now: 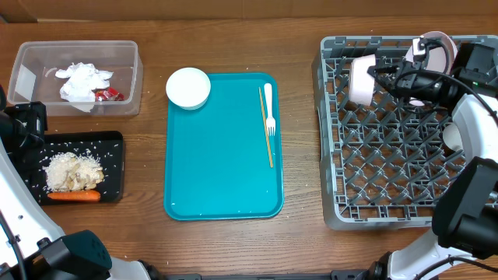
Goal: Sort waste into correct bins and load items into the dishwasher rack
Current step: 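Lower the pink bowl tilted into the rack and open the gripper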
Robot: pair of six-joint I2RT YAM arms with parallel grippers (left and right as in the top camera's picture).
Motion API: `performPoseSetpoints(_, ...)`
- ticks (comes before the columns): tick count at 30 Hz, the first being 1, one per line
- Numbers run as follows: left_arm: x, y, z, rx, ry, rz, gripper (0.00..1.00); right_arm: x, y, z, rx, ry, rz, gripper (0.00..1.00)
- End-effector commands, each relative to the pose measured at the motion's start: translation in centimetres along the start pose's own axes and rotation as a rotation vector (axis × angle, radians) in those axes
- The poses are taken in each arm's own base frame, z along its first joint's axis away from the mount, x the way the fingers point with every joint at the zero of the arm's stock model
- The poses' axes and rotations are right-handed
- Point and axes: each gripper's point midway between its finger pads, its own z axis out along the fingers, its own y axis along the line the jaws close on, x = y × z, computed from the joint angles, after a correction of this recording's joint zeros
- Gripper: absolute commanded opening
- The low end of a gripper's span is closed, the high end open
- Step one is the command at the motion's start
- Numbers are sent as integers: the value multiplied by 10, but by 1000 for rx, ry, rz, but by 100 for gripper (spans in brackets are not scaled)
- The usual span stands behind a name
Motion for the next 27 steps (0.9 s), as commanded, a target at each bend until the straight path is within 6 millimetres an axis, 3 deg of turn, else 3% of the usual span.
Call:
performPoseSetpoints(1, -1, 1, -1, -3, -7, 11, 100, 2, -17, 6, 32, -10, 68, 4)
performPoseSetpoints(6, -1, 1, -1, -3, -7, 11, 100, 0, -36, 9, 89, -54, 117, 4)
performPoseSetpoints(12, -1, 1, -1, -3, -7, 11, 100, -11, -40, 1, 104, -97, 148, 5)
performPoseSetpoints(17, -1, 1, -1, -3, -7, 11, 100, -29, -41, -21, 113, -156, 178, 8)
performPoseSetpoints(22, -1, 1, -1, -3, -7, 11, 100, -35, -50, -44, 143, -193, 236, 10)
performPoseSetpoints(27, -1, 1, -1, -2, -7, 11, 100, -43, -51, -87, 361, -280, 289, 15)
